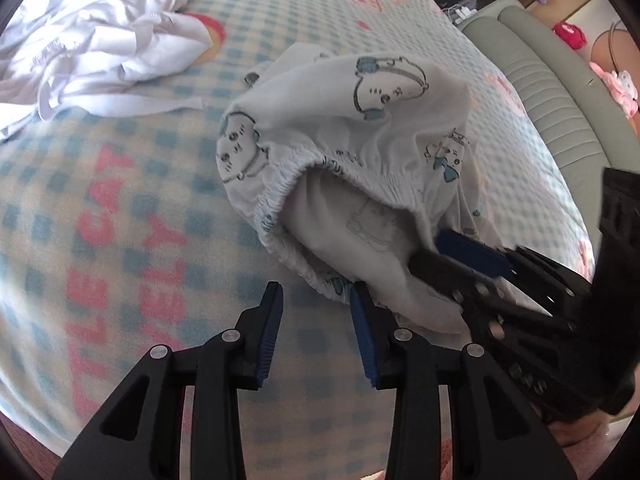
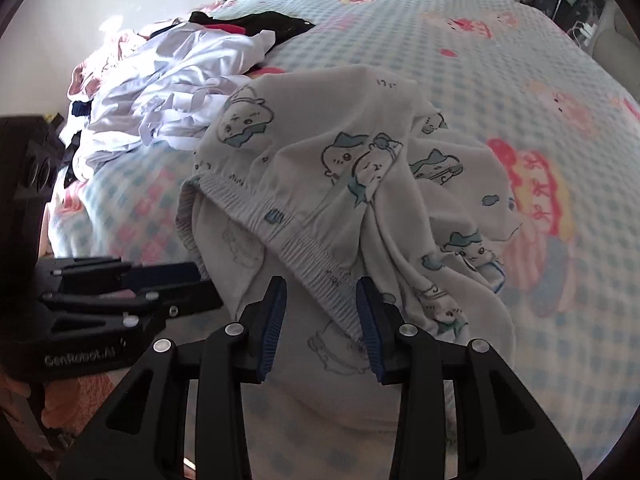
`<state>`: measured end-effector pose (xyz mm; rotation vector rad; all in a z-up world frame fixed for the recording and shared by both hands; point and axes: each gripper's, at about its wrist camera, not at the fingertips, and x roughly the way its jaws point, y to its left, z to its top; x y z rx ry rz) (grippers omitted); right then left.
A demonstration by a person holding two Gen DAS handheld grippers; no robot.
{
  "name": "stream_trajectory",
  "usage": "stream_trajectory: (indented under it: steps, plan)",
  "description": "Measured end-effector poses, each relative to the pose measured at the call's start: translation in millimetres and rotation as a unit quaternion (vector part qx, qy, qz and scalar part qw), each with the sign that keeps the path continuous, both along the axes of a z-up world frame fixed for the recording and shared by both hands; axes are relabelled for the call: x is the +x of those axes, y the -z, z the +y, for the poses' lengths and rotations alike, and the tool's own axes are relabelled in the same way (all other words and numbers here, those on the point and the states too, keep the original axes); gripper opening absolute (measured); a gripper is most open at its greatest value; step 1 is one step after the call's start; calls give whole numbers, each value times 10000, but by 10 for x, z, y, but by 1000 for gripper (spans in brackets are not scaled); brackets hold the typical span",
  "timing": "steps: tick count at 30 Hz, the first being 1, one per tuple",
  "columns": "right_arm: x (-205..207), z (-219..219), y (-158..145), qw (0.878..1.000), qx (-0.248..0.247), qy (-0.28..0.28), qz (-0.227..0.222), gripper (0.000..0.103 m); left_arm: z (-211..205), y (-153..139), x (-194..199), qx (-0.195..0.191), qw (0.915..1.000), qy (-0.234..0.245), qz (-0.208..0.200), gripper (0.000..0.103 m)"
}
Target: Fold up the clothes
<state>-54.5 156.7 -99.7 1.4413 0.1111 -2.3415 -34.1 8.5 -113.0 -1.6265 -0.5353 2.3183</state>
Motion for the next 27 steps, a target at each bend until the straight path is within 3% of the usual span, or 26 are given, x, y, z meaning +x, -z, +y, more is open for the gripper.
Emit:
stream_trajectory:
  steps: [2,5,10,16,25,27]
  plan:
    - [-63,67,3,9996,-150,248,5,36,42,32,17,283,9996,59,21,37]
    - [-55,140,-111,9983,-100,485,305,36,113,80,13,632,9979,97,-46,47]
    - [-16,417,-293,9923,68,898,850,36,346,94,-43,527,9985,164,-7,47]
    - [45,757,-310,9892,-82,1253,755,36,592,111,-93,38,9998,205,35,47]
    - [164,1233,-335,9829,-317,1716,589,37,573,168,-127,211,9997,-3,97,45]
    - [170,1090,-323,9877,-401,1416,530,40,480,232,-157,315,9994,-129,102,43]
